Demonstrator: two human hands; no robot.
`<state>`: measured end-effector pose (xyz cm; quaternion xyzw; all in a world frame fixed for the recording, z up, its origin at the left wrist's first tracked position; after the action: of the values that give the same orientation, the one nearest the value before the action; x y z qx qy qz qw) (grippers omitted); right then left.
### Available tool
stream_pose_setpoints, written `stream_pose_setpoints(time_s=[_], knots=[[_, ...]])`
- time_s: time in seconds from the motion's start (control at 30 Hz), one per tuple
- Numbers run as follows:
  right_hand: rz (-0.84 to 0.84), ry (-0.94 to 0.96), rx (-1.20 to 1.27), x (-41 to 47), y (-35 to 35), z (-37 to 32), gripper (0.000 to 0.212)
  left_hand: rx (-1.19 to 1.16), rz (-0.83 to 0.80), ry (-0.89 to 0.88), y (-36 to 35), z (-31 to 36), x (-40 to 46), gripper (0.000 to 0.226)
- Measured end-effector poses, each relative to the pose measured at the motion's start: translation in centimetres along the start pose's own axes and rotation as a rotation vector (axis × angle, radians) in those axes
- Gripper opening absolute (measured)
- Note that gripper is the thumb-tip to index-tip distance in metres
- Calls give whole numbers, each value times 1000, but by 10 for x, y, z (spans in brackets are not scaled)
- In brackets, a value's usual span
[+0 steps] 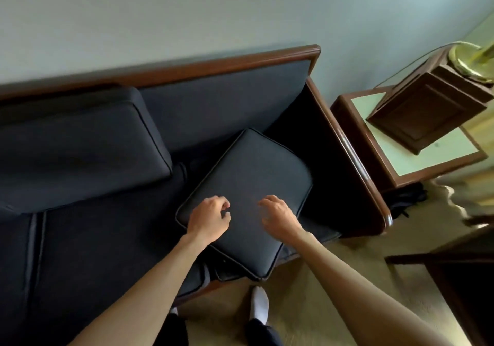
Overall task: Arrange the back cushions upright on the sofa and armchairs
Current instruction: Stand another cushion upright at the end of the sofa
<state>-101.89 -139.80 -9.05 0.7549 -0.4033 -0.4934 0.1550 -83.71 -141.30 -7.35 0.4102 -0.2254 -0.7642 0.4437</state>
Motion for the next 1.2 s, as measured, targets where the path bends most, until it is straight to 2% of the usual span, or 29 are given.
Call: stream_pose_setpoints(time_s=[0.17,0.33,0.4,0.5,0.63,0.77,0.93,1.07,1.13,1.2], knots=[[-19,-227,282,-2,-67,101,59,63,-97,0,-99,-7,2,32],[40,-471,662,8,-133,168,57,333,-258,-18,-177,-36,10,76],[36,-534,842,14,-154,182,69,407,-342,-27,-200,-52,7,89],[-36,-584,1053,25,-184,195,97,468,-290,-67,-217,-67,5,104],[-172,-573,1339,38,-216,187,105,441,-224,-96,-220,-70,5,109],[-136,-558,1395,52,-223,185,111,469,-209,-131,-218,-75,6,114],[-167,-576,1320,47,-209,180,113,554,-195,-144,-217,-78,4,128],[-137,-531,1258,38,-191,158,83,481,-94,-187,-203,-83,-5,125],[-120,-533,1211,35,-181,150,91,381,5,-203,-192,-88,-15,123],[-116,-546,1158,32,-167,139,112,297,143,-190,-179,-92,-23,121]])
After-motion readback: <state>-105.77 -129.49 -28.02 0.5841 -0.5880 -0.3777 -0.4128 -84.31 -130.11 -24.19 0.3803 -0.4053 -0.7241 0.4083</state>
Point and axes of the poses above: each hand's wrist, its own x-axis towards the middle knuckle, its own y-axis out of the back of the hand, z = x × y, the point moved 7 cm from there along x, towards the middle knuckle, and after that the axes turned 10 degrees about -z, right-handed, at the moved point
